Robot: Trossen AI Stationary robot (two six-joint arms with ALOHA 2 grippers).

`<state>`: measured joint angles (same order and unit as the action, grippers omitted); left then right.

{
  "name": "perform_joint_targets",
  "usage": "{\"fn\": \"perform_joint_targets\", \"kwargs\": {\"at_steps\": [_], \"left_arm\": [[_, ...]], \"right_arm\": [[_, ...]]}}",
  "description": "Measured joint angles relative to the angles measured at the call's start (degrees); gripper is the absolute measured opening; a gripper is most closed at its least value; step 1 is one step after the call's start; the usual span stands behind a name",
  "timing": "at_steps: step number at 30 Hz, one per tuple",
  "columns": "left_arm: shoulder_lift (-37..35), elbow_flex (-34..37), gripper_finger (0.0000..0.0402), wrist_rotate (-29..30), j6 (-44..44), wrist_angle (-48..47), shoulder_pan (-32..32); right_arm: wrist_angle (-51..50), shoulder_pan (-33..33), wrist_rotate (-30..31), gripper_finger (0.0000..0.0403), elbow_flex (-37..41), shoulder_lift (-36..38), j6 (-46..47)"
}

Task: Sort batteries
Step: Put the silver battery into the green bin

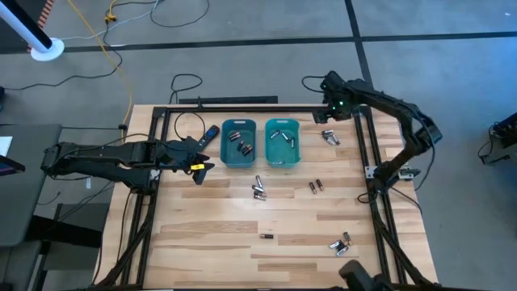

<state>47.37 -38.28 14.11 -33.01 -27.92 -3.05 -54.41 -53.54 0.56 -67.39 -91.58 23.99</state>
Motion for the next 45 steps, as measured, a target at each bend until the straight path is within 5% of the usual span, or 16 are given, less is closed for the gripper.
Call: {"fn": "perform_joint_targets", "kwargs": {"at_steps": [14,45], "left_arm": [[0.0,0.0,0.0185,0.1,-0.9,0.0,0.0],[0.0,0.0,0.0185,0.1,-1.7,0.0,0.0]], "right_arm": [[4.9,-1.0,0.0,0.0329,0.2,-14.1,-2.0],[4.1,-1.5,0.6,0.0329,1.9,-14.6,-5.3]]}}
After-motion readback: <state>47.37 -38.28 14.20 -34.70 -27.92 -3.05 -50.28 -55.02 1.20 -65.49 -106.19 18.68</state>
